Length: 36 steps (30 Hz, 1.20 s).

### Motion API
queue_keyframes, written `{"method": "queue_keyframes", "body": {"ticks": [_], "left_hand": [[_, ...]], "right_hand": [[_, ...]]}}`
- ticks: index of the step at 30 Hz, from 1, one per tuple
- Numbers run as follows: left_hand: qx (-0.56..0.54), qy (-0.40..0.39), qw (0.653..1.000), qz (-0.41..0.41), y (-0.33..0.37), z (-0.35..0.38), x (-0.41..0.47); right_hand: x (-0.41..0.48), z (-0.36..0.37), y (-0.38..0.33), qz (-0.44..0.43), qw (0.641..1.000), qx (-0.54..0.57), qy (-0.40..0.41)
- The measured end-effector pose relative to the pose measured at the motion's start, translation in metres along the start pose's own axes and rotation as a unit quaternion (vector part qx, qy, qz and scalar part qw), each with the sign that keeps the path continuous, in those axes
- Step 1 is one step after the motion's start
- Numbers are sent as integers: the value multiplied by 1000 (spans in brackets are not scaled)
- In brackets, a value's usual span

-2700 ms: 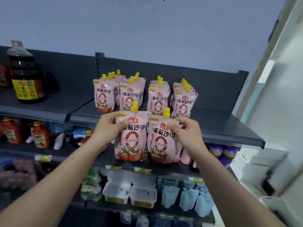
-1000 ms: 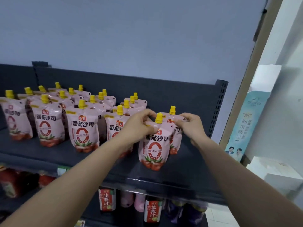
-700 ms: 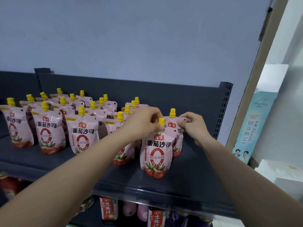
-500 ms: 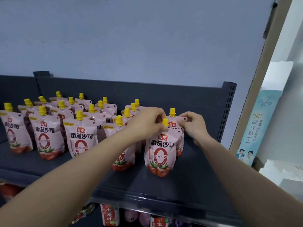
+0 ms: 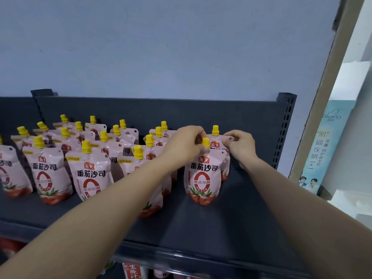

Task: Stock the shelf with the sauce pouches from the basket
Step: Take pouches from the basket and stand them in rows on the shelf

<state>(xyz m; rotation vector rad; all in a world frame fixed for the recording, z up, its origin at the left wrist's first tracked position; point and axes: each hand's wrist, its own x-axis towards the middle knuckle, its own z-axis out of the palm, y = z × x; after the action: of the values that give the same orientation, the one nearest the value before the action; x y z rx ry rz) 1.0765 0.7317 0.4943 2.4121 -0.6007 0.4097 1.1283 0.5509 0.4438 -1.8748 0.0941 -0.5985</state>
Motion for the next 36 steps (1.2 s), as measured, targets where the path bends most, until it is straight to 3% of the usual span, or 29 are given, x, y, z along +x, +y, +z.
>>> {"method": "queue_keyframes", "body": {"ticks": [10,15,22,36], "left_hand": [[1,17,1000,-2,-1,13,15],[24,17,1000,0,-1,18,25],[34,23,999,-11,-2,24,35],[20,53,998,-15,-3,38,43]], "right_hand": [[9,-1,5,20,999,18,-32],[9,-3,6,39,999,10,-24],[5,-6,5,-10,1000,-20,5],[13,-7,6,23,999,24,-8]]}}
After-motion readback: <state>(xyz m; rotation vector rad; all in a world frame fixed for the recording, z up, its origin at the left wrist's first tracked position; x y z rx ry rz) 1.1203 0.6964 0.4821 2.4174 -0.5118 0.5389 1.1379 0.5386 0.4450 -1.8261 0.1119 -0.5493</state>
